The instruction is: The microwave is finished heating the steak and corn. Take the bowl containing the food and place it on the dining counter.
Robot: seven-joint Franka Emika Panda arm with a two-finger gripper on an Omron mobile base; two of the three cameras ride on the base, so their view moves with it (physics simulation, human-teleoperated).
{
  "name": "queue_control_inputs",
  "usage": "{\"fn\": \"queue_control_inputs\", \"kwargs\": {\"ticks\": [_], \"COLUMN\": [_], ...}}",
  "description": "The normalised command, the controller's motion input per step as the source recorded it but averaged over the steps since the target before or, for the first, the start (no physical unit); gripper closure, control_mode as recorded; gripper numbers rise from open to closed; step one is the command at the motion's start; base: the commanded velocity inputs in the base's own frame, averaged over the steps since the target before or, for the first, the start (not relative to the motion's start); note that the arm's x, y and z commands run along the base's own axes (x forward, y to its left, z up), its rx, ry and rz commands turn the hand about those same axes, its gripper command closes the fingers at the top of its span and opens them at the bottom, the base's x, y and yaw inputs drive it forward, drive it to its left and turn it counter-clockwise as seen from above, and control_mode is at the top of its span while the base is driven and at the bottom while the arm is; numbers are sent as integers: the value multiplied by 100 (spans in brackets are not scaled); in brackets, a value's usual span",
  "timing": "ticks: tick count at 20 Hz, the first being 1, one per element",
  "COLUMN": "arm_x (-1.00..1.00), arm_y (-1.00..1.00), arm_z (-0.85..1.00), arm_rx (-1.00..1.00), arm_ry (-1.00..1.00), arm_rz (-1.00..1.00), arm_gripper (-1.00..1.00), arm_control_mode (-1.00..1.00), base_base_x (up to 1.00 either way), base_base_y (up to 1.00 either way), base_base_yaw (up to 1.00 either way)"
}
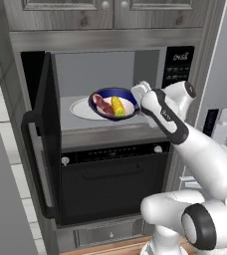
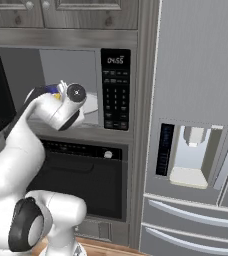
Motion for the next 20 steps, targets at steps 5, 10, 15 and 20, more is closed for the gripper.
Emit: {"fn": "queue_control_inputs", "kwargs": {"ticks": [5, 10, 15, 20], "arm_x": [-100, -98, -23, 0], "arm_y": [-12, -14, -9, 0], "arm_z": [61, 52, 3, 0], "arm_rx": [2, 0, 0, 0], "arm_ry": [4, 7, 0, 0], "arm_rz": [0, 0, 0, 0], "arm_gripper": [100, 100, 100, 100], "arm_control_mode": [-100, -100, -100, -100], "base_base_x": [0, 0, 0, 0], "base_base_y": [0, 0, 0, 0], "base_base_yaw": [0, 0, 0, 0]}}
